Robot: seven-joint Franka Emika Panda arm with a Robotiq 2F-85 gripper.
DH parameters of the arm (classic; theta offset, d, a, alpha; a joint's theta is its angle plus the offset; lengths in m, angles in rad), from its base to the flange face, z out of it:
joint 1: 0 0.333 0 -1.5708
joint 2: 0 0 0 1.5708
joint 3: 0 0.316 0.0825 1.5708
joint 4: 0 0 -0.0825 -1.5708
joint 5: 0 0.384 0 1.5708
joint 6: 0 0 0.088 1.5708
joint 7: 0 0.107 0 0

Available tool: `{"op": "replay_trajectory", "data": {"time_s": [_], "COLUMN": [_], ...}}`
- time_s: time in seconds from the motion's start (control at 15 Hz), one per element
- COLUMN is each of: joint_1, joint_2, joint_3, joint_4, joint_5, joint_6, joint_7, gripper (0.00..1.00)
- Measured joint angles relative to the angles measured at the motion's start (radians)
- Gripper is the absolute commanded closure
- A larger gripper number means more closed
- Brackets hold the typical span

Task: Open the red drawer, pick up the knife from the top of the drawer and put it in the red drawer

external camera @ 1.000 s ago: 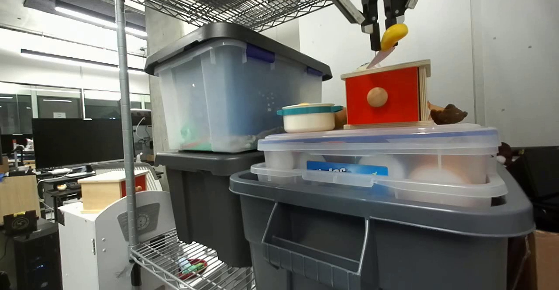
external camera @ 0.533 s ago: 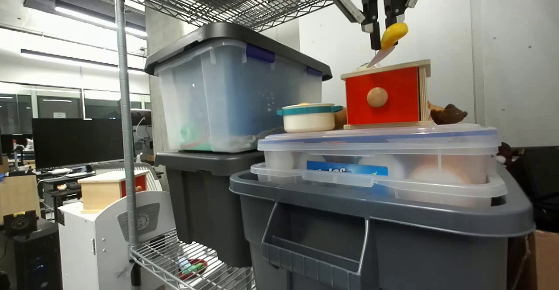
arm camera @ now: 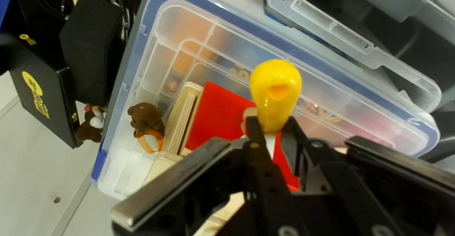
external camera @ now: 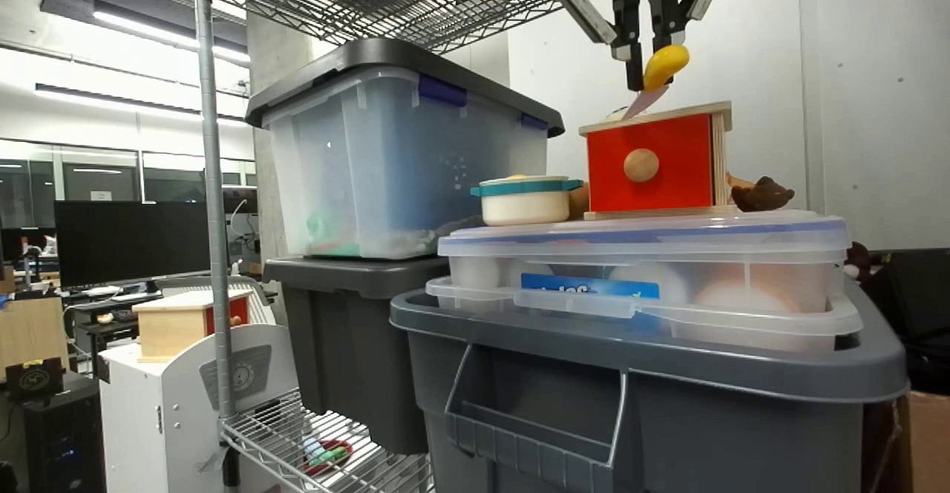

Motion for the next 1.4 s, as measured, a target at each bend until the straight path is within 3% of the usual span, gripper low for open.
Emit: {"op": "replay_trajectory", "data": {"time_s": [1.4], "joint_1": [-0.015], "joint_2": [0.023], "joint_3": [-0.001], "joint_4": [0.01], "joint_5": [0.031], "joint_6": [-0.027], "joint_7": [0.027], "gripper": [0.95]}}
